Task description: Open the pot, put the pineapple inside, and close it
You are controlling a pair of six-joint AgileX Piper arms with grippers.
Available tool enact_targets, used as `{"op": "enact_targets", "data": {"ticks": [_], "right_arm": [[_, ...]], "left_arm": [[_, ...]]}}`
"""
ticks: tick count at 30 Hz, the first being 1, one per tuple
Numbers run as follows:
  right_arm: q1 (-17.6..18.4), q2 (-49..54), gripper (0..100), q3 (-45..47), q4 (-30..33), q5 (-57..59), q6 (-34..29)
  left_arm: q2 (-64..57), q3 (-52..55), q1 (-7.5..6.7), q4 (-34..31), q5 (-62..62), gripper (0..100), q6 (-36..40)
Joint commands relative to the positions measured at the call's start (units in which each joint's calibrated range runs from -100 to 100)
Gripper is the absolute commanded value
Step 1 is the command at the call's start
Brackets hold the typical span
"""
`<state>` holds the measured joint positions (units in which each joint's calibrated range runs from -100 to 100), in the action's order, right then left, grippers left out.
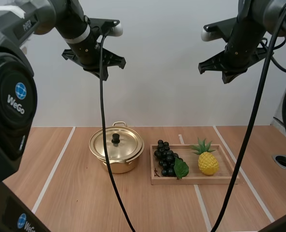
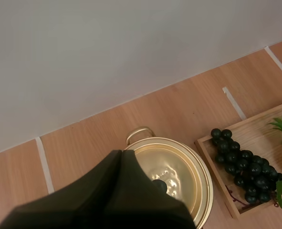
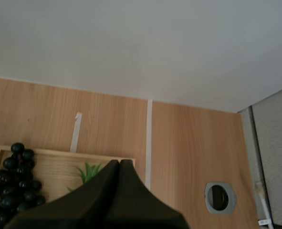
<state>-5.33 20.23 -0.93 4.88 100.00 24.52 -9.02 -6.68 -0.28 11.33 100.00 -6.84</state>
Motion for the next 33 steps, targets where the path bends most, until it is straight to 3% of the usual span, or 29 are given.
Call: {"op": "enact_targets", "data": {"ticks": [1, 9, 11, 14, 19, 20, 33], "right_arm": [[-0.21, 0.64, 0, 7.59, -0.15, 0.0, -0.21], [-0.21, 0.64, 0, 15.3, -0.27, -2.86, -0.21], [-0.21, 0.64, 0, 16.8, -0.27, -4.3, 0.1], [-0.21, 0.64, 0, 19.08, -0.27, -6.61, 0.14], [-0.21, 0.64, 0, 21.42, -0.27, -8.96, 0.34], [-0.21, 0.64, 0, 21.55, -0.27, -8.96, 0.34], [-0.21, 0.64, 0, 21.53, -1.39, -9.1, 0.34]], "left_arm": [[2.52, 7.41, -0.06, 1.68, 0.0, 0, -5.31], [6.47, 13.32, -0.06, 1.04, 0.0, 0, -13.52], [7.72, 14.41, -0.06, 0.45, 0.0, 6, -14.36], [9.47, 15.36, -0.06, 0.23, 0.0, 31, -14.56], [10.6, 15.5, -0.06, 0.23, 0.0, 93, -14.63], [10.6, 15.62, -0.06, 0.23, 0.0, 100, -14.77], [13.68, 16.7, -0.21, -0.61, 0.0, 100, -15.51]]}}
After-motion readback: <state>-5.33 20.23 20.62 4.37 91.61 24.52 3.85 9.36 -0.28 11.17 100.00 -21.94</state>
